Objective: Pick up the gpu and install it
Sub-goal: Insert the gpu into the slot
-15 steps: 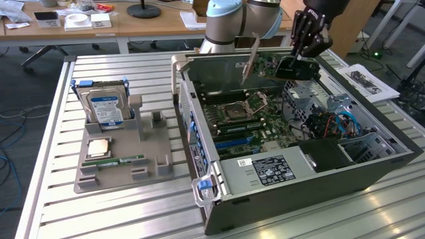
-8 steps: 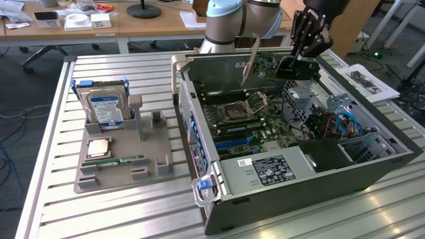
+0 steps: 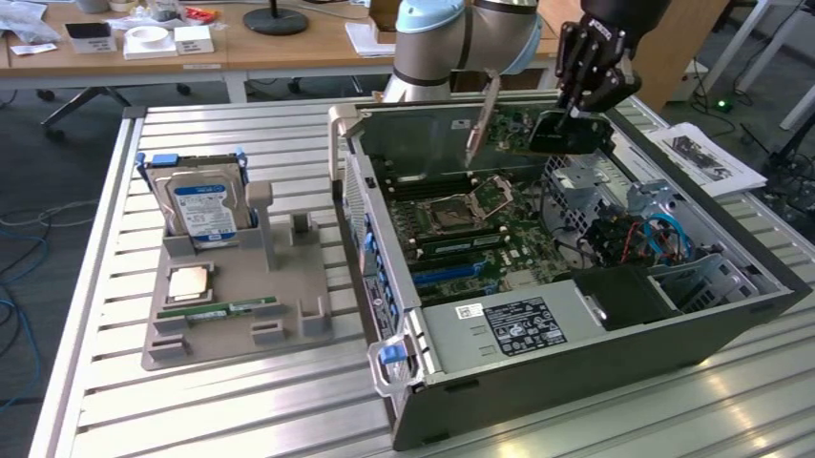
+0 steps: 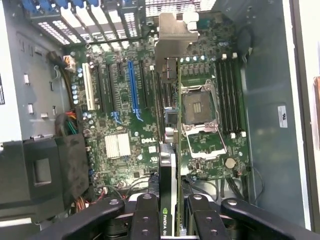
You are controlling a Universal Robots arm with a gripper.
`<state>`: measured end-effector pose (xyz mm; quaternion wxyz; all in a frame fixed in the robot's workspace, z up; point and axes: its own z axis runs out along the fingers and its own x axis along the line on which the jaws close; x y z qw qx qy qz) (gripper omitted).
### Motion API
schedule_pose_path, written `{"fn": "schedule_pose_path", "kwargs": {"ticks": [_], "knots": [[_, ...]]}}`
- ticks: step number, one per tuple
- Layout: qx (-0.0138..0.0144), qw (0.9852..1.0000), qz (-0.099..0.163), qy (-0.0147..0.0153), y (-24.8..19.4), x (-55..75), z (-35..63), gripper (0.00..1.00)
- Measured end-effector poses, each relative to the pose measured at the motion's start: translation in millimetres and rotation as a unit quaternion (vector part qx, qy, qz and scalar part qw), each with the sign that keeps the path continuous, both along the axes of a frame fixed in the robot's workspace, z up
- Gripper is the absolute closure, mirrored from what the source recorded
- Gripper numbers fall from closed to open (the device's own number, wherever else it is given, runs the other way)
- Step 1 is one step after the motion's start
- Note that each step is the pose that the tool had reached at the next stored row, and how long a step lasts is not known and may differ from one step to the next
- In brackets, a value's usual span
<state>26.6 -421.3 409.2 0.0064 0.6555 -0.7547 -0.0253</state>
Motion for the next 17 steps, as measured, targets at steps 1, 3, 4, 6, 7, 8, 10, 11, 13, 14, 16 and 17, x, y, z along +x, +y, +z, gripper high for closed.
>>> {"fn": "schedule_pose_path", "kwargs": {"ticks": [1,3,4,6,7,8,10,11,13,14,16,17], "knots": [[0.0000,1.0000,0.005,-0.0008,0.0,-0.1,-0.4,0.73],[0.0001,0.9999,0.014,-0.0028,0.0,-0.1,-1.3,0.73],[0.0000,0.9998,0.018,-0.0036,0.0,0.0,-1.7,0.73],[0.0000,0.9997,0.024,-0.0045,0.0,-0.2,-1.9,0.73],[-0.0001,0.9997,0.024,-0.0045,-0.1,-0.2,-1.9,0.73],[0.0000,0.9997,0.024,-0.0045,-0.1,-0.2,-1.9,0.73],[0.0000,0.9997,0.024,-0.0046,0.0,-0.2,-2.0,0.73],[0.0000,0.9997,0.024,-0.0046,0.0,-0.2,-2.0,0.73],[0.0002,0.9997,0.024,-0.0056,0.0,-0.4,-2.1,0.73],[0.0003,0.9997,0.024,-0.0070,0.0,-0.6,-2.2,0.73],[0.0007,0.9996,0.025,-0.0108,0.0,-1.2,-2.7,0.73],[0.0009,0.9996,0.025,-0.0131,0.0,-1.6,-3.1,0.73]]}}
